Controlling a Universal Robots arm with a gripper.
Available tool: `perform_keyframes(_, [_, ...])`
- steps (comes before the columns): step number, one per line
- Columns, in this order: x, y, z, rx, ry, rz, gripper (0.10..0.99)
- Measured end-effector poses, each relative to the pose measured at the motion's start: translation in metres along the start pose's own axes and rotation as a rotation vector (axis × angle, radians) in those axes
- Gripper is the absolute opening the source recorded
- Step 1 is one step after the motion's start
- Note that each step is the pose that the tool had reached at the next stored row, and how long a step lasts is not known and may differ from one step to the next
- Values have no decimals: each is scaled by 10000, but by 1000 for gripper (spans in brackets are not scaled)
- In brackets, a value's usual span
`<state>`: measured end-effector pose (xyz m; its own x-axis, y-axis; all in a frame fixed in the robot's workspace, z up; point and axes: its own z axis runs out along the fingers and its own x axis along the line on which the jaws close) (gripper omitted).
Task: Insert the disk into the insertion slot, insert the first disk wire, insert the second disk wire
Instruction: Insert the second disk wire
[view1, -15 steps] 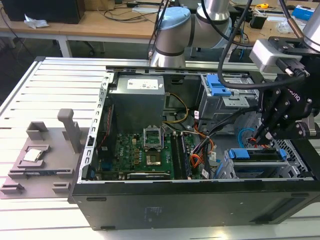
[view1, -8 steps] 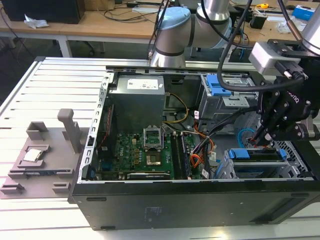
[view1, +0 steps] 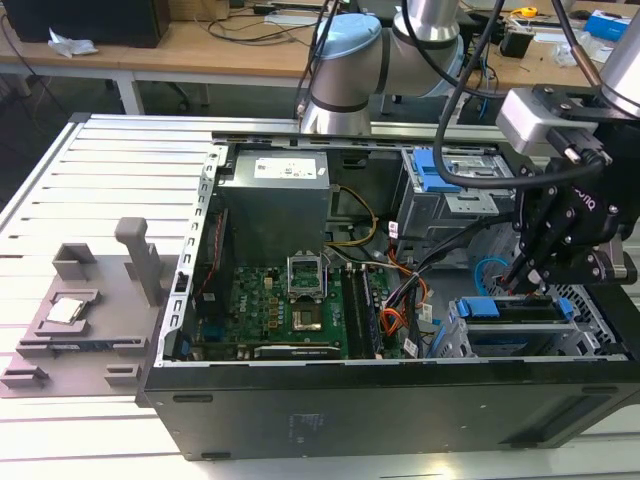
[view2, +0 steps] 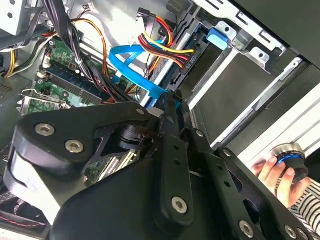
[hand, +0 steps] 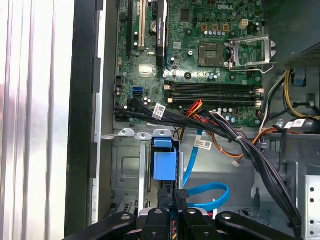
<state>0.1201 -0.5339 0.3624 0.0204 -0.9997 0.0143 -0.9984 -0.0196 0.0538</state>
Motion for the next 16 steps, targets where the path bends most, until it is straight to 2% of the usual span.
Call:
perform_keyframes(9, [-1, -7, 57, 0, 0, -1, 165])
perform_keyframes(13, [-1, -42, 119, 0, 0, -1, 165])
perform_keyframes(16, [-1, -56, 136, 0, 0, 0, 165])
